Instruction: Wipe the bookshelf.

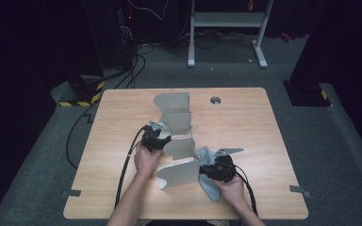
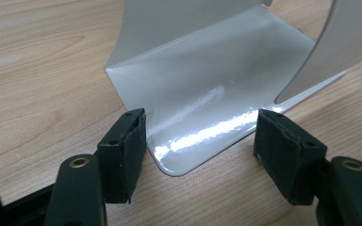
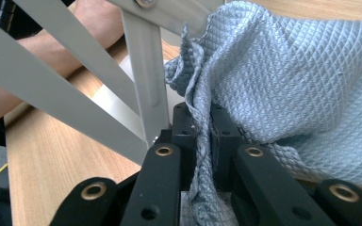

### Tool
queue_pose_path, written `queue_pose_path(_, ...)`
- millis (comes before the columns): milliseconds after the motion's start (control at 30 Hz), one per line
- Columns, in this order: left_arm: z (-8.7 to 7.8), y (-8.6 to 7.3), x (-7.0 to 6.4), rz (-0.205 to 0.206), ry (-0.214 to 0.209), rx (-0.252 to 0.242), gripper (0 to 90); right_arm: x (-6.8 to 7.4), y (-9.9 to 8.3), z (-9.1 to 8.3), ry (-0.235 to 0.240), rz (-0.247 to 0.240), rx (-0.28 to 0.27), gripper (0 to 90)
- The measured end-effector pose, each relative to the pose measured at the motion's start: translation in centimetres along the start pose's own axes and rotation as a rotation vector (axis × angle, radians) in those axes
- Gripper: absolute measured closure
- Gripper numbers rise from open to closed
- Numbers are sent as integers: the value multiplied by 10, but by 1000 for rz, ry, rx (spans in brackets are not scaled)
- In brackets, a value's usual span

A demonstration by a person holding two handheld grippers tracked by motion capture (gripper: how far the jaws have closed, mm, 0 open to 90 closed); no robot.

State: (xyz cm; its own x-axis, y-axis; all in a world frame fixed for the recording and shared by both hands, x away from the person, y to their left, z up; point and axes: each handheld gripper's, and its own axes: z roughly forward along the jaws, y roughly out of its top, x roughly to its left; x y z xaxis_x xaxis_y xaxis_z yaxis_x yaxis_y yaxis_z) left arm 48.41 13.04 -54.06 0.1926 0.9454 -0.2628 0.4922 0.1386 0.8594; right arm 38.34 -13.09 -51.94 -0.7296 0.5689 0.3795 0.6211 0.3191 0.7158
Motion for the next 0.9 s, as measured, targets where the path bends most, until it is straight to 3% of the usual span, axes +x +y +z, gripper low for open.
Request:
queue_pose_path(133, 0, 0, 0, 1, 1, 1, 354, 3, 3, -5, -7, -15, -12, 844)
queue_pose_path(233, 0, 0, 0, 0, 1, 0, 354, 7, 7, -17, 6, -14, -52, 844)
queue_pose_path(667, 0, 0, 1, 5, 2, 2, 358, 38, 38, -72, 51, -109, -237, 843)
queue_pose_path(767, 0, 0, 1, 5, 2, 2, 358, 45, 40, -76, 34, -141, -239, 843)
queue_pose_path(900, 0, 0, 0, 3, 3, 1, 359, 44, 35, -68, 11, -142, -200, 843)
